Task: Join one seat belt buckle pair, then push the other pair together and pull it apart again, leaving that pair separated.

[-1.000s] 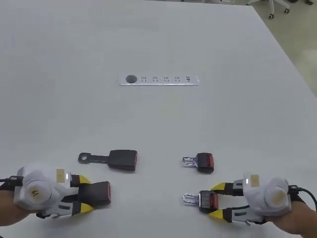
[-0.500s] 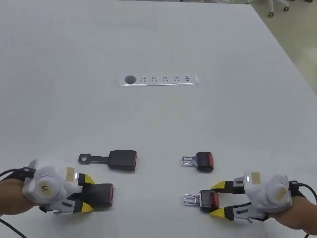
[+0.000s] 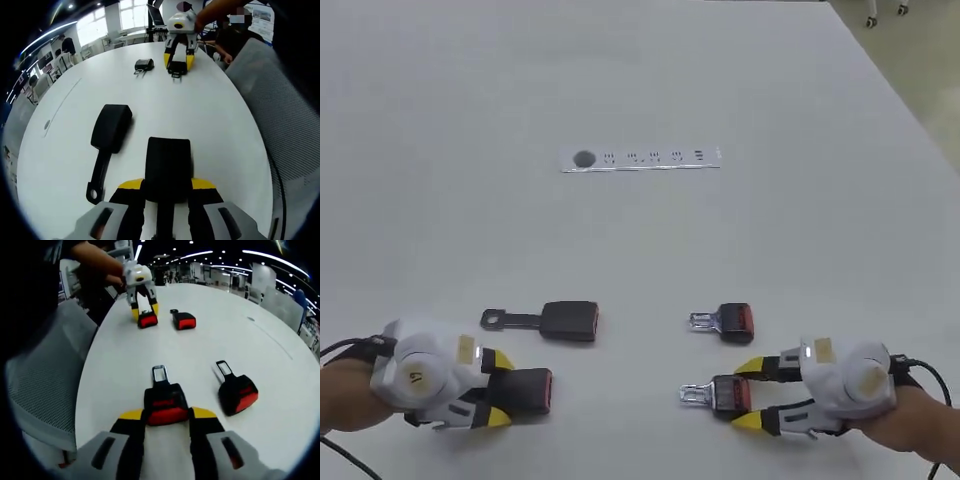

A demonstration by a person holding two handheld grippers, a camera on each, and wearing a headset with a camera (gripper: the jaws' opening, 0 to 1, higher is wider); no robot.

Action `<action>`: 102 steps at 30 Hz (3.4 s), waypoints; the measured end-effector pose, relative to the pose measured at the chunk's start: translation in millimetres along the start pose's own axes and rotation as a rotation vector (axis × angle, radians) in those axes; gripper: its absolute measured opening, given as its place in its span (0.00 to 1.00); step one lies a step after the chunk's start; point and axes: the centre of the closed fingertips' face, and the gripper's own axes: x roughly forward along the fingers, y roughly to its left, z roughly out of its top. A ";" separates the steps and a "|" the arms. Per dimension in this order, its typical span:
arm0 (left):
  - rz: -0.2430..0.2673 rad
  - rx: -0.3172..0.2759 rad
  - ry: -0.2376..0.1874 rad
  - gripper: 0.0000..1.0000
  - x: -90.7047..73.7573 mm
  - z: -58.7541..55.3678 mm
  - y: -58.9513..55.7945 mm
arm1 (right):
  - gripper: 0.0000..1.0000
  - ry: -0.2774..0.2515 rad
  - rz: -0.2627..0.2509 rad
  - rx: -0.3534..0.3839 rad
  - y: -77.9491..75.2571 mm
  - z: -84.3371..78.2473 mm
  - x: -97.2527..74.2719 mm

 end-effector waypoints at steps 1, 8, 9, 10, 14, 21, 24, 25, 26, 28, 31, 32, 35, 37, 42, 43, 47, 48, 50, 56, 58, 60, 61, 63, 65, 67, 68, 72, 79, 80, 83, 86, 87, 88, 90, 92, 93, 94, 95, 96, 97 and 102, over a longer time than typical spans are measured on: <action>-0.002 0.000 0.002 0.34 -0.1 -0.2 -0.2 | 0.35 -0.006 0.003 -0.004 0.0 2.5 2.0; -0.010 0.011 0.019 0.34 0.1 -0.6 -0.5 | 0.35 -0.027 0.014 -0.020 2.9 11.4 11.8; -0.010 0.012 0.021 0.34 0.1 -0.9 -0.5 | 0.35 -0.031 0.015 -0.024 3.4 13.0 13.0; -0.010 0.011 0.023 0.34 0.1 -0.8 -0.7 | 0.35 -0.035 0.018 -0.023 4.1 15.1 14.5; -0.012 0.011 0.028 0.34 0.0 -0.7 -0.6 | 0.35 -0.053 0.026 -0.033 6.9 22.7 21.5; -0.017 0.017 0.035 0.34 0.4 -0.9 -0.4 | 0.36 -0.076 0.037 -0.041 8.4 35.3 33.0; -0.019 0.017 0.036 0.34 0.5 -0.8 -0.4 | 0.36 -0.082 0.040 -0.044 9.5 39.1 37.4; -0.019 0.017 0.037 0.34 0.4 -0.9 -0.5 | 0.36 -0.086 0.042 -0.045 9.6 41.6 38.8; -0.020 0.018 0.038 0.34 0.5 -0.7 -0.5 | 0.36 -0.088 0.042 -0.046 10.3 42.6 39.5; -0.021 0.018 0.040 0.34 0.5 -0.5 -0.6 | 0.36 -0.092 0.046 -0.046 10.2 45.2 42.4; -0.021 0.018 0.043 0.34 0.6 -0.5 -0.5 | 0.36 -0.101 0.050 -0.050 10.3 50.1 48.0; -0.021 0.018 0.045 0.34 0.6 -0.6 -0.5 | 0.36 -0.106 0.050 -0.052 11.2 51.8 49.6; -0.022 0.019 0.050 0.34 0.7 -0.4 -0.6 | 0.36 -0.116 0.053 -0.055 12.0 56.2 54.6; -0.023 0.019 0.051 0.34 0.5 -0.6 -0.3 | 0.36 -0.120 0.054 -0.055 12.9 59.6 57.2; -0.023 0.016 0.052 0.34 0.3 -0.4 -0.2 | 0.36 -0.141 0.058 -0.051 14.3 67.1 64.0; -0.023 0.016 0.052 0.34 0.3 -0.4 -0.2 | 0.36 -0.148 0.058 -0.049 14.6 70.1 66.4; -0.024 0.013 0.051 0.34 0.8 -0.3 0.2 | 0.36 -0.154 0.065 -0.051 17.3 77.4 73.4; -0.024 0.012 0.051 0.34 0.9 -0.2 0.1 | 0.36 -0.159 0.071 -0.051 18.4 79.2 74.9; -0.022 0.008 0.052 0.34 1.0 -0.4 0.1 | 0.36 -0.163 0.073 -0.054 18.2 82.6 78.4; -0.022 0.008 0.059 0.34 1.3 -0.3 0.2 | 0.36 -0.174 0.083 -0.054 19.0 95.1 90.3; -0.023 0.007 0.061 0.34 1.3 -0.2 0.3 | 0.36 -0.182 0.082 -0.053 19.2 100.1 96.7; -0.022 0.004 0.062 0.34 1.4 -0.1 0.5 | 0.36 -0.185 0.079 -0.045 19.9 103.7 100.9; -0.022 0.002 0.061 0.34 1.4 -0.1 0.5 | 0.36 -0.189 0.079 -0.045 20.6 105.5 103.3; -0.021 0.000 0.062 0.34 1.5 -0.1 0.6 | 0.35 -0.197 0.077 -0.036 21.4 109.3 107.3; -0.020 -0.004 0.063 0.34 1.6 0.1 0.5 | 0.35 -0.207 0.077 -0.035 22.9 114.6 110.6; -0.019 -0.006 0.064 0.34 1.6 0.0 0.8 | 0.35 -0.209 0.075 -0.036 23.3 118.0 114.0; -0.017 -0.008 0.065 0.34 1.5 0.0 0.8 | 0.35 -0.208 0.077 -0.035 24.5 119.5 116.3; -0.010 -0.012 0.068 0.34 1.6 -0.2 0.7 | 0.35 -0.209 0.072 -0.033 26.2 126.4 123.9; -0.016 -0.005 0.076 0.34 1.9 0.5 1.7 | 0.35 -0.203 0.073 -0.034 26.4 127.3 123.8; -0.018 -0.005 0.077 0.34 2.0 0.6 1.9 | 0.35 -0.202 0.073 -0.031 25.9 128.2 124.7; -0.016 -0.012 0.075 0.34 1.9 0.2 2.0 | 0.35 -0.194 0.068 -0.027 26.8 129.2 125.4; -0.014 -0.015 0.070 0.34 2.0 0.3 2.0 | 0.35 -0.187 0.064 -0.016 26.6 131.2 127.1; -0.015 -0.013 0.072 0.34 2.1 0.6 2.2 | 0.35 -0.186 0.062 -0.014 28.0 132.5 128.0; -0.016 -0.012 0.073 0.34 2.1 0.6 2.1 | 0.35 -0.190 0.061 -0.007 28.7 134.9 130.3; -0.019 -0.005 0.079 0.34 2.3 0.8 2.2 | 0.35 -0.191 0.058 -0.005 30.8 137.5 133.3; -0.019 -0.006 0.080 0.34 2.4 0.6 2.2 | 0.35 -0.192 0.058 -0.005 32.0 138.9 134.5; -0.019 -0.005 0.081 0.34 2.5 0.5 2.1 | 0.35 -0.191 0.059 -0.001 31.9 138.2 132.9; -0.019 -0.005 0.081 0.34 2.6 0.3 2.2 | 0.35 -0.190 0.059 0.000 31.9 138.1 132.7; -0.021 -0.005 0.082 0.34 2.7 0.4 2.4 | 0.35 -0.189 0.058 0.001 31.7 137.7 133.0; -0.022 -0.004 0.083 0.34 2.8 0.4 2.4 | 0.35 -0.188 0.057 0.002 31.9 137.9 133.0; -0.022 -0.002 0.084 0.34 2.9 0.4 2.5 | 0.35 -0.188 0.057 0.004 32.0 138.2 132.8; -0.023 0.002 0.093 0.34 2.6 -0.5 2.8 | 0.35 -0.171 0.049 0.011 32.8 140.3 135.3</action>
